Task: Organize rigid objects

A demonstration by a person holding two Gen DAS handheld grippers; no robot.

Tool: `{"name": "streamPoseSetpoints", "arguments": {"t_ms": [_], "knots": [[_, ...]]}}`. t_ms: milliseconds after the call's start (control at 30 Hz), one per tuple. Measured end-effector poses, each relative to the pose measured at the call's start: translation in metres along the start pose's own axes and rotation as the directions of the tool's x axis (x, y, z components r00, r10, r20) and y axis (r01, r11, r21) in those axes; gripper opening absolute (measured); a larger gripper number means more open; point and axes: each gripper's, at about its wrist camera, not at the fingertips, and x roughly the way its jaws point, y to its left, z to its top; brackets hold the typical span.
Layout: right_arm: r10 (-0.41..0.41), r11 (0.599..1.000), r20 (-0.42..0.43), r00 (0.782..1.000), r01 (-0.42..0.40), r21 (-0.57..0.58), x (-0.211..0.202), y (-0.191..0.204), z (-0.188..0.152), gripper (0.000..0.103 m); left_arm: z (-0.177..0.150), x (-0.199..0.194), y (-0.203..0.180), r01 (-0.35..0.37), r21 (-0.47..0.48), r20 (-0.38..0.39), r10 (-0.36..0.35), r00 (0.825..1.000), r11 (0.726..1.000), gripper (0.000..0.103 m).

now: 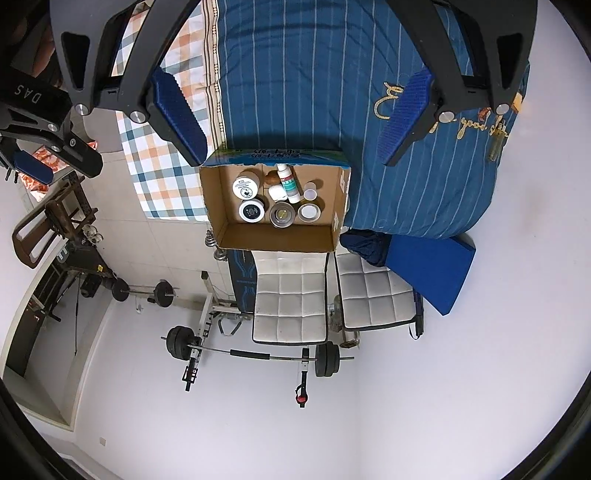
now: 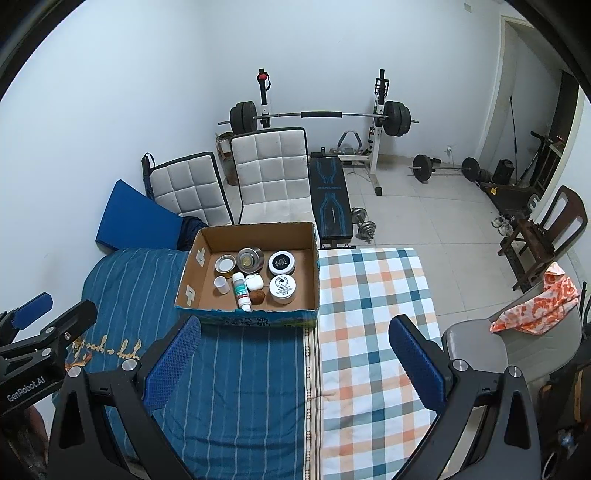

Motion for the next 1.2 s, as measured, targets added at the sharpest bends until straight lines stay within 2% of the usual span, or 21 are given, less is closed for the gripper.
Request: {"name": "streamPoseSetpoints", "arguments": {"t_ms": [667,733,1067,1200], "knots": [[-0.017,1.000,0.001,1.000,0.017,0.006,-0.0023,-0.0050,0.0012,0.103,0.0040,-0.0026,-0.0007,-0.019,0.002,0.020,0.019,1.000,1.000,0.095],[-0.019,1.000,0.001,1.000,0.019,0.006,-0.0024,-0.0050,0.0012,0.103,0.0048,-0.0025,0.0011,-0.012,-0.004,0.023,0.013,1.000,1.000,0.103],[-0.024,1.000,-0.001,1.000,0.024,0.010,-0.0033,-0.0057,0.0005,0.103,0.0024,0.0021,0.0016,-0.030,0.001,0.012,0.030,0.999,1.000,0.103],[-0.022,1.000,0.001,1.000,0.022,0.011,-0.0029,-0.0055,0.0010,0.103,0.0010,-0.0018,0.0029,-0.034,-0.004,0.043,0.034,0.998,0.999,0.103]]}}
